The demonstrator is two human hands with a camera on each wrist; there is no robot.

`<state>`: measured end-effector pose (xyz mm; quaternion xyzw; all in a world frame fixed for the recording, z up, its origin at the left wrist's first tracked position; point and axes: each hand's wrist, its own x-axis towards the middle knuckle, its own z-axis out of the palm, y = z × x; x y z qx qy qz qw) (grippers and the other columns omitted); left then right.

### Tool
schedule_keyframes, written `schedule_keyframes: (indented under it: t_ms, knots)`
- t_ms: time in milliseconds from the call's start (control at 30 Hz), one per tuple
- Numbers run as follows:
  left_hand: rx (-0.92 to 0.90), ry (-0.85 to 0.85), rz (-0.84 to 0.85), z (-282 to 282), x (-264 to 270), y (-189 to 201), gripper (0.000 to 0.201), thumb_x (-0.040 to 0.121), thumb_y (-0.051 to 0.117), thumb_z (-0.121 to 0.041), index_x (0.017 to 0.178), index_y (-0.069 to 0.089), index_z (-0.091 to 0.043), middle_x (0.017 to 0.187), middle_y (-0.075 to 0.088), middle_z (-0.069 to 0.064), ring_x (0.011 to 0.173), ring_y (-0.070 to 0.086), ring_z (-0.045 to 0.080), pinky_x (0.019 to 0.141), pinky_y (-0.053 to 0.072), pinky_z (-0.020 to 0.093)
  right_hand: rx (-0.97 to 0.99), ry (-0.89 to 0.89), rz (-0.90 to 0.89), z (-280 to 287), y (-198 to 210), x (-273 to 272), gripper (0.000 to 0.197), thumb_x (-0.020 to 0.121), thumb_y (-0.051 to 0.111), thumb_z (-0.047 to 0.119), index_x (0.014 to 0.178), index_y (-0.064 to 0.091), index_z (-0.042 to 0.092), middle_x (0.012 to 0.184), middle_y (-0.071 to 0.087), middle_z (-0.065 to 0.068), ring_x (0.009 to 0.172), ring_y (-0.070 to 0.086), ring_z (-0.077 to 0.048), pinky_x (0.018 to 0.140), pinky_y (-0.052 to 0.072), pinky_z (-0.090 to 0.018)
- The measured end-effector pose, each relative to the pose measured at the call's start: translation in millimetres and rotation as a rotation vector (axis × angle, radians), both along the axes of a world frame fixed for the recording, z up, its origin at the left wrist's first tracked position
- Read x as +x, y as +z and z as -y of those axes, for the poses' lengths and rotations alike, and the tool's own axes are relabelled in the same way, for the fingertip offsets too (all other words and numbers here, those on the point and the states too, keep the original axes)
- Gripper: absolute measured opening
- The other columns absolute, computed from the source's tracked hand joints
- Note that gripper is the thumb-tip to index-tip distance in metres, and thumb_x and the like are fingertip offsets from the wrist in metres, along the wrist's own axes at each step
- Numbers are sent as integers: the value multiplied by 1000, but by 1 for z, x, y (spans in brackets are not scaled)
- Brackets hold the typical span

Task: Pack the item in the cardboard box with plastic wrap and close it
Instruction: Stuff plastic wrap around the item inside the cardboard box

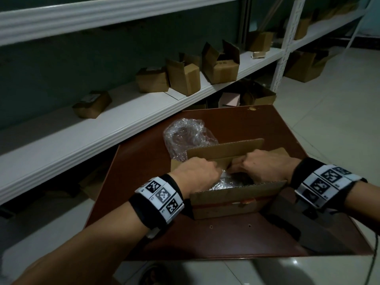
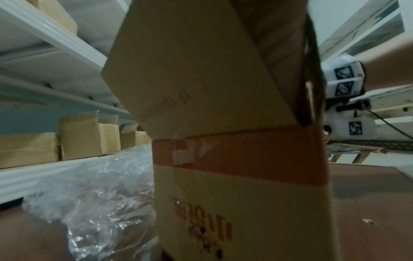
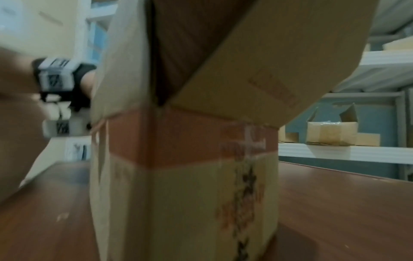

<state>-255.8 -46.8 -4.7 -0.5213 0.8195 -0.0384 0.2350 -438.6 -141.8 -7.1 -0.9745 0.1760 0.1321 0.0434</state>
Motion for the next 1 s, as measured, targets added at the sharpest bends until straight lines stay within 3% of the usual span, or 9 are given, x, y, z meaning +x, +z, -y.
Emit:
schedule_keyframes:
  t_ms: [167,267,567,767,1000]
  knots:
    - [-1,3,-34,2,2,-4,32,105,49,-9,137,52,-7,127,58,13,101,65,31,69,43,36,-15,11,0,-4,-4,-1,48,97,60,33,143,48,29,139,52,13,116,60,-11,99,53,-33]
    - [27,47,-78,5,3,-6,37,103,51,-10,140,51,-8,133,56,12,107,64,32,71,41,35,-34,17,-15,-5,-6,-1,45,100,54,24,145,47,27,139,51,9,114,61,-12,96,55,-32]
    - [75,63,-134,11,1,-13,33,103,50,-3,136,52,-3,130,56,16,110,62,33,87,53,39,-58,36,13,-4,-10,-2,41,97,56,30,137,49,26,131,55,7,105,64,-13,91,56,-33]
    - [99,19,-279,9,19,-6,36,89,67,3,123,60,-7,120,59,9,108,60,27,88,51,37,-38,47,29,2,-14,-1,43,96,57,28,138,50,25,137,53,5,118,60,-15,98,52,-38]
    - [-38,-60,-81,5,2,-4,37,94,62,1,128,56,-13,120,62,6,102,67,29,68,42,36,-60,44,30,1,-13,-2,40,96,55,22,136,51,28,128,55,9,105,64,-13,87,56,-31]
